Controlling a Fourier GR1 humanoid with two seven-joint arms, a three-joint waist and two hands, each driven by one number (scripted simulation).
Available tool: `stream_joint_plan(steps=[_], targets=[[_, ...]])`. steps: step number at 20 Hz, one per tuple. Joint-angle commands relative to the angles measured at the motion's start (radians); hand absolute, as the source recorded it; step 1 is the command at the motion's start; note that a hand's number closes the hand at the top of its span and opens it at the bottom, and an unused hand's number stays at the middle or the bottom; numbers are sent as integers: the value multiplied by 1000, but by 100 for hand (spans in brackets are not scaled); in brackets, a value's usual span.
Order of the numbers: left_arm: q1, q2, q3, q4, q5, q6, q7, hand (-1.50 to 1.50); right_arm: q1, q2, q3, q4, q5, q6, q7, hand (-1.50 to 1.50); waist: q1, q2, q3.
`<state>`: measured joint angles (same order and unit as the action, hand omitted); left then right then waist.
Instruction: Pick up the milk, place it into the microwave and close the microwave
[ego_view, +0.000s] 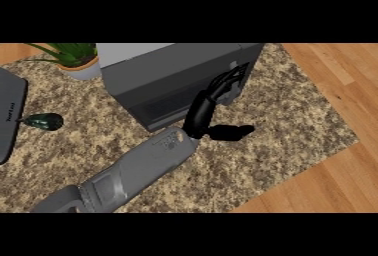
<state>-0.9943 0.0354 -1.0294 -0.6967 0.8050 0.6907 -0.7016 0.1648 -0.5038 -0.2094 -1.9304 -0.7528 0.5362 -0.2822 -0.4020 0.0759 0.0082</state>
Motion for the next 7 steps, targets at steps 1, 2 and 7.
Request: stream_joint_plan(steps=[1, 2, 7], targets=[[-60, 28, 6, 176, -3, 75, 121, -150, 3, -16, -16, -1, -5, -5, 10, -150, 27, 7, 5], [-64, 31, 11, 181, 1, 73, 127, -150, 8, -14, -18, -3, -10, -2, 7, -150, 23, 9, 5], [-93, 10, -2, 203, -11, 97, 160, -150, 10, -18, -34, -14, -26, -17, 15, -150, 39, 7, 2]])
